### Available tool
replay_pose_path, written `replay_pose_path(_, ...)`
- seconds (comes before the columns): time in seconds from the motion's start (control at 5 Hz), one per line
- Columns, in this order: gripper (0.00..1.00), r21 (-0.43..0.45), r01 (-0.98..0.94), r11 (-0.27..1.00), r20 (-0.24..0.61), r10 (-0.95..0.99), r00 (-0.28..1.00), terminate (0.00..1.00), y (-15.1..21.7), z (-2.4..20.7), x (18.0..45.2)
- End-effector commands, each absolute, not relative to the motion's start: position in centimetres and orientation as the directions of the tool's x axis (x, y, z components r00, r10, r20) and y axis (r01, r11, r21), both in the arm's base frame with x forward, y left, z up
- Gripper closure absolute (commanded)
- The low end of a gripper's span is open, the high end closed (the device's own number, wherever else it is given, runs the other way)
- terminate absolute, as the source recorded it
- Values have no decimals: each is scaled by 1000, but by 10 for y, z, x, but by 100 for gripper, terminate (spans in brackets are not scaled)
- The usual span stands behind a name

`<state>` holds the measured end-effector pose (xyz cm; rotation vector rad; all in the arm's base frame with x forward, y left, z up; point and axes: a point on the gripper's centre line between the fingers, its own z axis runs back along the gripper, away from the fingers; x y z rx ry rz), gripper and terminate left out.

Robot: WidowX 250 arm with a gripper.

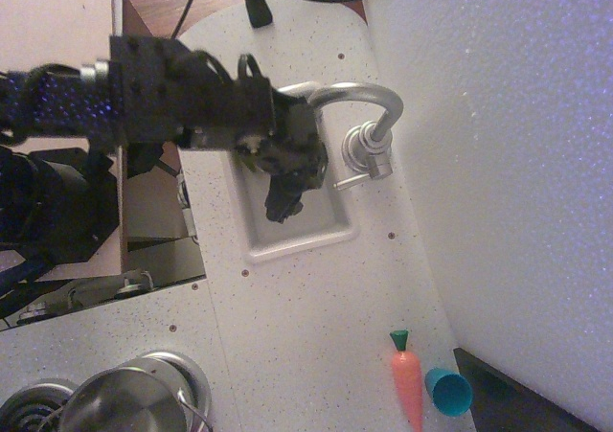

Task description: Turn faucet left

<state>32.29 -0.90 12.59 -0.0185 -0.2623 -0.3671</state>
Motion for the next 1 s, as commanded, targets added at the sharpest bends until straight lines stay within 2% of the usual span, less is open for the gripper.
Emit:
replay_pose_path(0.0,0,-92,218,972,368,-171,914,0,12,139,359)
replay_pose_path(0.2,0,-190,101,977,460,-3,888,0,24,154,374)
replay_pose_path(0.4,0,-337,11,941,526,179,832,0,31,164,376)
replay_pose_path(0.6,0,-392,69,917,539,169,825,0,20,172,383)
replay_pose_path(0.8,0,-397,105,912,501,120,857,0,2,165,388)
